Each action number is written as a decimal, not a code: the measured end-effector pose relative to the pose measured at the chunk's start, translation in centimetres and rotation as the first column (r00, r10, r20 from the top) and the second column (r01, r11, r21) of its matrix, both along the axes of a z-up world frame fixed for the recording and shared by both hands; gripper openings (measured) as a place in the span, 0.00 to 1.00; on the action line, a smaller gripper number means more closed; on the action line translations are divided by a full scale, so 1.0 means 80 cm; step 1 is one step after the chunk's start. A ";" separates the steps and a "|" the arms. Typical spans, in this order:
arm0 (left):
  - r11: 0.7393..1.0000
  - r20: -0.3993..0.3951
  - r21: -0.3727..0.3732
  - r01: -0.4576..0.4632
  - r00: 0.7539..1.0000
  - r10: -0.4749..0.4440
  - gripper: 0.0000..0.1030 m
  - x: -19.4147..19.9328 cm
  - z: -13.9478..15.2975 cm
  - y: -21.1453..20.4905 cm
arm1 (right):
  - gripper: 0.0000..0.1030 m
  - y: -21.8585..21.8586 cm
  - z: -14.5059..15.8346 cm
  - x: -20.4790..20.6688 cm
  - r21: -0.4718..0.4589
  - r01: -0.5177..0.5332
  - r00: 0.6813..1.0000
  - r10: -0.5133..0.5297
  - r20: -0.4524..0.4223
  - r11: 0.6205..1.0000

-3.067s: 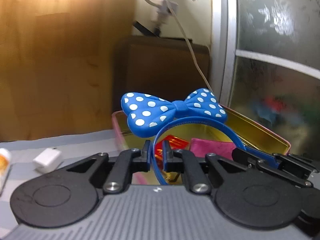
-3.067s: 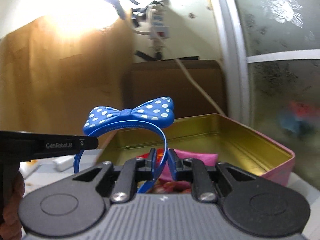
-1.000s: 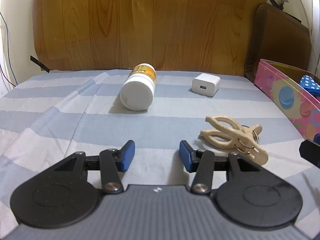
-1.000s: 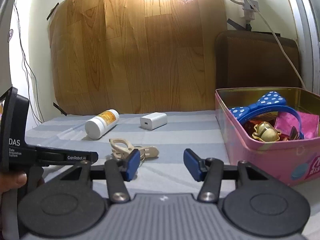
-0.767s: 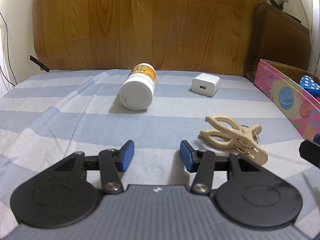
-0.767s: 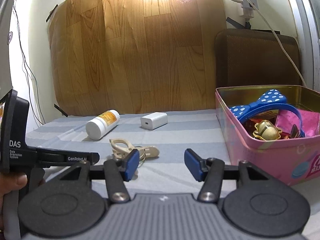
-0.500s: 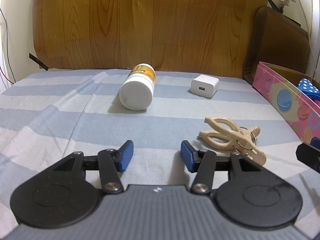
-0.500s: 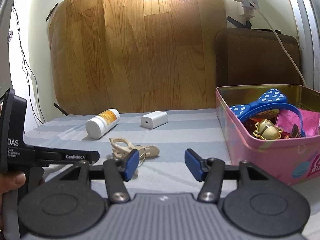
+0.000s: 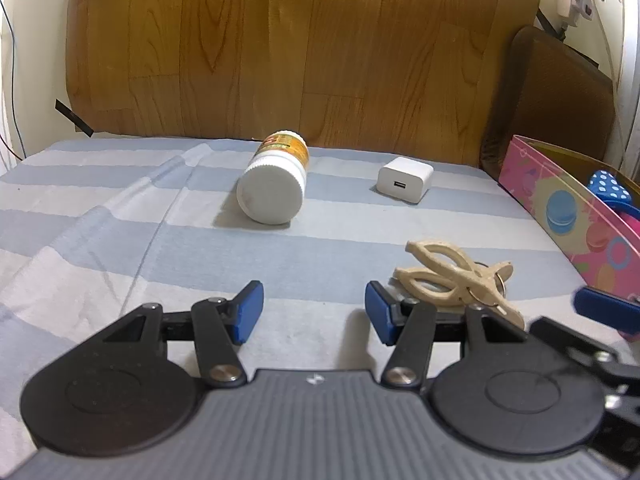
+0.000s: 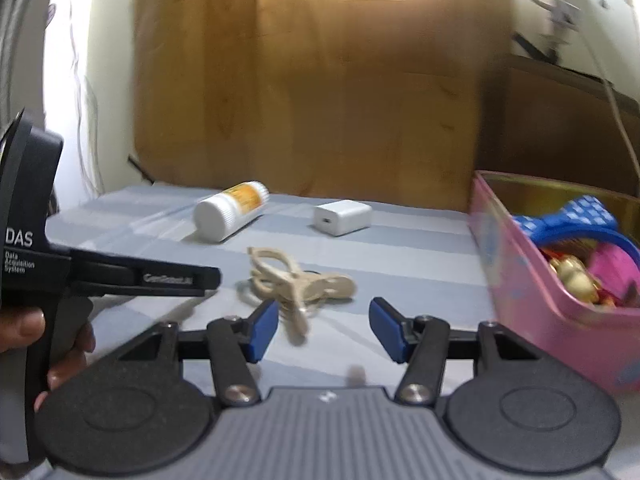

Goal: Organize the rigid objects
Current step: 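Reach the right tool down to the wooden tongs, then grasp the wooden tongs with the right tool and lift, then carry the tongs into the pink tin and open the right tool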

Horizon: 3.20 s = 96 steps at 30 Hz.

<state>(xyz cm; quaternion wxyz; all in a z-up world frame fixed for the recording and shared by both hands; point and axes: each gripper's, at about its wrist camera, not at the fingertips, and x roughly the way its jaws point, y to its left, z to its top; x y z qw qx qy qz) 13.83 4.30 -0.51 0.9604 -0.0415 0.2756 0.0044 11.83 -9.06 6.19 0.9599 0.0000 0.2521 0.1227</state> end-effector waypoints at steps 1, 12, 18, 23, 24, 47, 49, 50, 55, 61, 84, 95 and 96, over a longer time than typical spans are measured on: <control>1.000 0.000 -0.002 0.000 1.000 0.000 0.57 0.000 0.000 0.000 | 0.48 0.006 0.000 0.004 -0.016 -0.008 1.000 0.008 -0.001 1.000; 0.999 0.008 -0.032 -0.001 1.000 0.001 0.57 -0.001 0.000 0.005 | 0.19 0.016 -0.007 0.019 0.186 -0.205 0.955 0.237 -0.177 0.961; 1.000 0.006 -0.030 -0.004 1.000 0.004 0.57 -0.001 0.000 0.004 | 0.34 -0.013 0.002 0.000 0.240 -0.148 0.979 0.177 -0.104 0.959; 1.000 0.004 -0.023 -0.011 1.000 0.012 0.57 0.000 0.000 0.006 | 0.39 -0.038 -0.014 -0.005 0.219 -0.033 0.991 0.061 -0.119 0.975; 1.000 0.004 -0.020 -0.013 1.000 0.013 0.57 0.000 0.000 0.005 | 0.39 -0.043 -0.018 -0.003 0.241 -0.011 0.988 0.048 -0.148 0.970; 0.970 0.061 0.012 0.243 0.968 -0.243 0.49 -0.063 0.023 -0.044 | 0.43 -0.031 -0.004 0.011 0.060 -0.049 0.998 0.051 -0.039 0.997; 0.964 0.050 0.039 0.262 0.963 -0.264 0.42 -0.060 0.023 -0.056 | 0.43 -0.035 -0.006 0.021 0.061 -0.082 0.994 0.086 -0.066 0.995; 0.962 0.045 0.051 0.270 0.961 -0.272 0.39 -0.059 0.023 -0.061 | 0.41 -0.035 -0.007 0.025 0.065 -0.110 0.990 0.115 -0.079 0.992; 0.961 0.002 0.057 0.271 0.962 -0.271 0.19 -0.040 0.017 -0.062 | 0.35 -0.027 -0.010 0.044 0.021 -0.196 0.976 0.197 -0.088 0.980; 0.951 -0.043 0.078 0.298 0.954 -0.295 0.10 -0.032 0.008 -0.068 | 0.07 -0.028 -0.020 0.062 0.080 -0.262 0.951 0.271 -0.148 0.962; 0.812 0.128 0.180 0.556 0.805 -0.580 0.14 0.013 0.078 -0.275 | 0.12 -0.193 0.027 -0.002 0.015 0.322 0.941 -0.322 0.107 0.947; 0.892 0.092 0.283 0.352 0.916 -0.391 0.57 -0.001 0.090 -0.220 | 0.42 -0.238 0.025 -0.033 0.249 0.467 0.850 -0.508 0.137 0.848; 0.906 0.085 0.275 0.322 0.930 -0.357 0.57 0.001 0.088 -0.203 | 0.43 -0.231 0.032 -0.036 0.262 0.450 0.853 -0.498 0.154 0.854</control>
